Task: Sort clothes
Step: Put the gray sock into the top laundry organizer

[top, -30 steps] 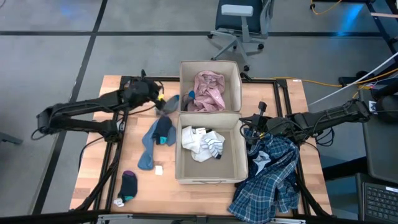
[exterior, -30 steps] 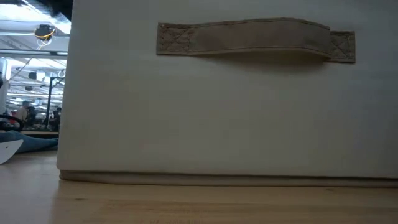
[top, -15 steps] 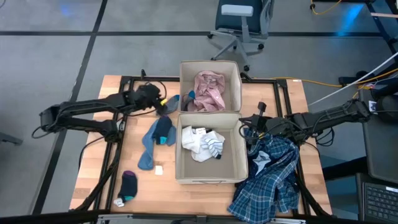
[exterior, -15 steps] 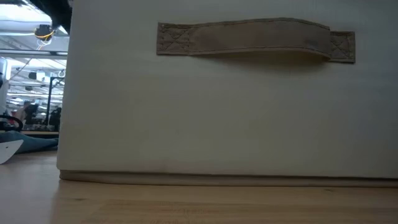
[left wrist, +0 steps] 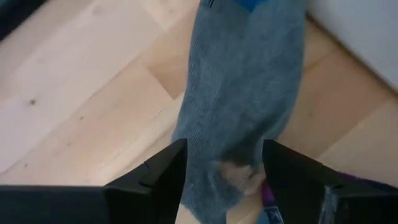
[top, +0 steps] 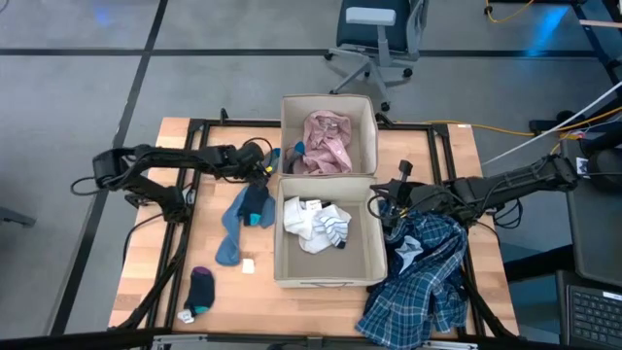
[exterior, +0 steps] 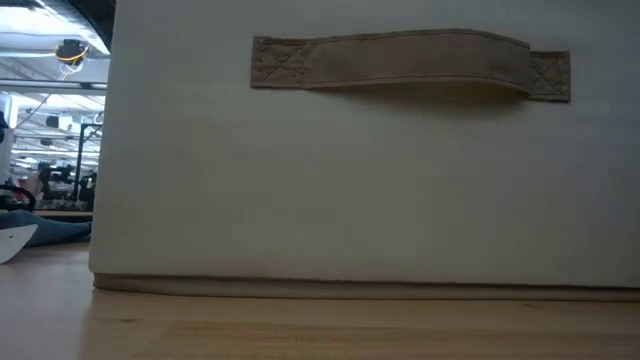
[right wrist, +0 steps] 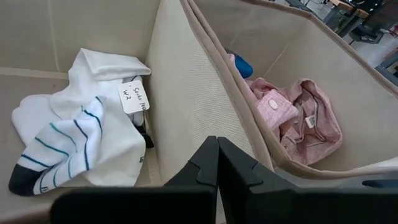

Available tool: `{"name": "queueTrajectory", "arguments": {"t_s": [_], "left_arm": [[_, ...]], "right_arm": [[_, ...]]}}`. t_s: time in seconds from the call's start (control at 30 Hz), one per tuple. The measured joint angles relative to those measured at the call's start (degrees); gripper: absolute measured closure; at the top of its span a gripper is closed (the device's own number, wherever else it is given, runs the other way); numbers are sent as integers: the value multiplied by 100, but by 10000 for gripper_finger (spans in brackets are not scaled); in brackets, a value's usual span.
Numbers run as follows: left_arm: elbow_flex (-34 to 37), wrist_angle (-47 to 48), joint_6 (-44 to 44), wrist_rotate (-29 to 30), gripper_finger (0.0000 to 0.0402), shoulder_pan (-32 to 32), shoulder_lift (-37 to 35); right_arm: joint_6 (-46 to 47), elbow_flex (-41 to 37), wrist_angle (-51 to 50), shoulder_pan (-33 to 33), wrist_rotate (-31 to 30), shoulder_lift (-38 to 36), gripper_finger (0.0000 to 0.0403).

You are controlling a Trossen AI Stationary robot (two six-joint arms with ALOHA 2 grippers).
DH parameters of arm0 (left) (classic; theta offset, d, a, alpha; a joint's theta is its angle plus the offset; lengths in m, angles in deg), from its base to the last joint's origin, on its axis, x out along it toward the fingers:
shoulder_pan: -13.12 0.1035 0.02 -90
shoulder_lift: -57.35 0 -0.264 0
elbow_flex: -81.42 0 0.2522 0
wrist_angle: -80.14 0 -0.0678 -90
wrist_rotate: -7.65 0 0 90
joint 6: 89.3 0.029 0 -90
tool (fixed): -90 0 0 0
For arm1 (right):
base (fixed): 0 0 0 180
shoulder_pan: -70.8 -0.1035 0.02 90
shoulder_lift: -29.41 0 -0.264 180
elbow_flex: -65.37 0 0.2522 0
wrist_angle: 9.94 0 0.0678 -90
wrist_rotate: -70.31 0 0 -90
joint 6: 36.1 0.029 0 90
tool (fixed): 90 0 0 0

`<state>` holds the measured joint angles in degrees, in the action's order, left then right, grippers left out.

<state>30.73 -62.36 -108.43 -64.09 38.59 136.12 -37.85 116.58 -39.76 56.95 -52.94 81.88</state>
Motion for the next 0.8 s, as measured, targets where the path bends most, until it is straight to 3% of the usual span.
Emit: {"name": "queueTrajectory", "arguments": {"t_s": [0.33, 0.43, 0.63, 0.8], "left_arm": [[0, -1, 219, -28, 220, 51, 505], [0, -29, 304, -25, 258, 51, 558], [0, -66, 529, 96, 384, 51, 573], [-94, 136, 522, 386, 391, 51, 320]], "right_arm": [[-2, -2, -13, 0, -24, 0, 395], [-2, -4, -17, 0, -31, 0, 395], [-3, -7, -24, -1, -42, 2, 395], [-17, -7, -26, 0, -42, 2, 395]]}}
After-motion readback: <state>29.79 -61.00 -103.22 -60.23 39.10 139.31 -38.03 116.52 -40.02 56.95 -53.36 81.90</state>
